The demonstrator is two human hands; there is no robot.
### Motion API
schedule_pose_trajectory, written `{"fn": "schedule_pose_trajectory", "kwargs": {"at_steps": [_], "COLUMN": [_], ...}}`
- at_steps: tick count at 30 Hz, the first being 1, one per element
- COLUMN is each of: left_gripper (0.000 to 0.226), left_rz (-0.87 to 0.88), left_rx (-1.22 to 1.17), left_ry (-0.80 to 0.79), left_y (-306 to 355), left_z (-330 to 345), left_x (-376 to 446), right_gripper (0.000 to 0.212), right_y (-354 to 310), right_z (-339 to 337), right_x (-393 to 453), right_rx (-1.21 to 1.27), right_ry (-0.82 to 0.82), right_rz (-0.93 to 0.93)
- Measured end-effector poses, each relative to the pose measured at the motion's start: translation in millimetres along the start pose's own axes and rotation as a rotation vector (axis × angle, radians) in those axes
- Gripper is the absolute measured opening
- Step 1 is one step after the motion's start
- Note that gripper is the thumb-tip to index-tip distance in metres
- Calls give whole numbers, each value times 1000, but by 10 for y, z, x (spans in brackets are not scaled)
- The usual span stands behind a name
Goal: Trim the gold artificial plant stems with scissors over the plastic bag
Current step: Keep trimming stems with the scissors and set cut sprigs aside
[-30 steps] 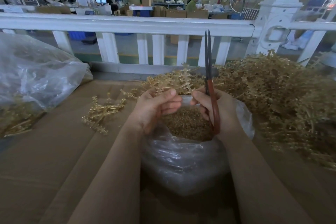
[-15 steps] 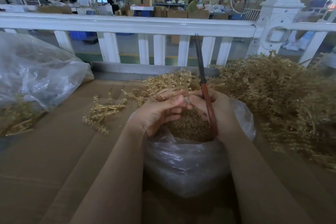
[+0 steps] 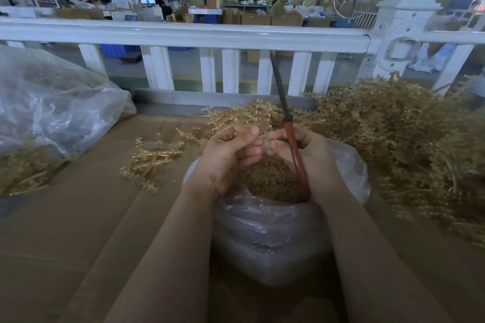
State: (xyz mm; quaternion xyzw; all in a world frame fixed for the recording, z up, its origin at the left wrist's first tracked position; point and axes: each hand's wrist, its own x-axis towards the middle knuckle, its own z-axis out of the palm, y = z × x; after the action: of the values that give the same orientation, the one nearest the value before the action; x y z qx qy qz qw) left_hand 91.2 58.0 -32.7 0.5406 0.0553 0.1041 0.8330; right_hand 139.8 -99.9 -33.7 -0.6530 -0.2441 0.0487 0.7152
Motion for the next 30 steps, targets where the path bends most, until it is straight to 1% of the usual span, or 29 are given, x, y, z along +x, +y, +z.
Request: {"fn": "schedule_pose_trajectory", "kwargs": {"at_steps": [3, 4, 5, 6, 8, 10, 11, 13, 15, 16, 18, 20, 22, 25, 30], "left_gripper": [73, 81, 84, 84, 75, 52, 40, 24, 19, 20, 26, 23, 18, 21, 21], "left_rz": [56, 104, 163, 223, 346, 429, 439, 388, 341, 318, 299, 300, 302, 310, 328], "left_rx": [-142, -174, -180, -146, 50, 278, 339, 378, 500, 541, 511, 442, 430, 485, 457], "left_ry": [106, 143, 175, 203, 251, 257, 235, 162, 109, 72, -16, -102, -164, -160, -126], "left_y": [43, 53, 65, 73, 71, 48, 36, 16, -3, -13, -28, -24, -16, -5, -7], "left_z": [-15, -37, -54, -64, -81, -85, -78, -45, -14, -2, 10, -2, -22, -37, -34], "left_x": [-11, -5, -5, -7, -19, -13, -10, -14, -9, -9, -20, -29, -30, -27, -42], "right_gripper": [11, 11, 10, 9, 9, 9, 9, 10, 11, 12, 9, 7, 6, 6, 15], "right_y": [-26, -34, -39, -42, -38, -37, -34, -30, -18, -12, -5, 7, 12, 37, 84], "right_z": [-29, -36, -44, -52, -59, -58, -53, -45, -47, -53, -60, -64, -58, -41, -40], "right_x": [-10, -12, -12, -13, -14, -15, -16, -22, -24, -23, -21, -13, -11, 2, 38], "right_rx": [61, 69, 73, 75, 77, 60, 50, 43, 28, 13, -6, -34, -61, -111, -154], "right_ry": [49, 59, 63, 65, 70, 78, 79, 74, 70, 65, 41, 20, 12, 24, 83], "right_rz": [1, -1, -5, -8, -6, 1, 2, -1, -6, -10, -20, -36, -46, -59, -14]}}
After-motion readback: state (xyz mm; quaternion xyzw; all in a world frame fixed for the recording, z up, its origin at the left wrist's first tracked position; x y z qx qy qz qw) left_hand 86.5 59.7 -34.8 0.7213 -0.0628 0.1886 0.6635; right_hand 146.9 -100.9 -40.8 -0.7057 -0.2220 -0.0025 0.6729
